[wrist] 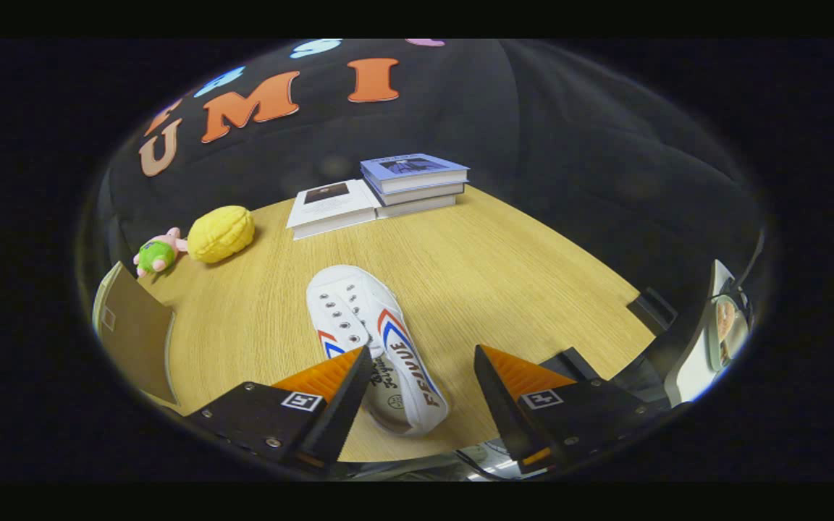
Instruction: Open the storage box then place both shoes into the box .Put the left shoe in first, then the right shoe, with the right side of both shoes facing outward in a uniform manner.
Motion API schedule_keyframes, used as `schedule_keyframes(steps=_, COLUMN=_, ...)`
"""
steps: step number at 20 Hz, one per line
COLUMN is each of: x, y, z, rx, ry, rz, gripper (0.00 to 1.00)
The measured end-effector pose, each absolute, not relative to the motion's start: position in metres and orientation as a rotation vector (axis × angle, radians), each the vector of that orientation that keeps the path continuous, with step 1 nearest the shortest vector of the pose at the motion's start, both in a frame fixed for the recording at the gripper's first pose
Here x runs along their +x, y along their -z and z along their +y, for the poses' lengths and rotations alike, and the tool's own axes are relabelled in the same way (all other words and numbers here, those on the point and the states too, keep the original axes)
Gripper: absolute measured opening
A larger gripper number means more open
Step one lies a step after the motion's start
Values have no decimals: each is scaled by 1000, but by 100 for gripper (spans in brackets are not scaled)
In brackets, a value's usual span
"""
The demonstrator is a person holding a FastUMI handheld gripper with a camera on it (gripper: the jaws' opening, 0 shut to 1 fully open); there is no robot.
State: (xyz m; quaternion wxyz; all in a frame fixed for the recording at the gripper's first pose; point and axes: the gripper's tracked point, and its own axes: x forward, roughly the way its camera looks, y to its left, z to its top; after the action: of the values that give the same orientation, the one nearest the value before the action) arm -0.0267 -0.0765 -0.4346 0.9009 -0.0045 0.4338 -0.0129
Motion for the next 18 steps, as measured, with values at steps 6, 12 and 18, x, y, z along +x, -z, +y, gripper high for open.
schedule_keyframes(steps=6, x=-27, y=457, z=-66, rx=143, ry=18, rz=985, gripper=56)
schedule_keyframes(steps=12, x=-24, y=457, z=-69, rx=77, ry=28, rz=973, gripper=6)
schedule_keyframes(steps=18, x=-19, y=434, z=-43, rx=79, ry=39, rz=917, gripper=1)
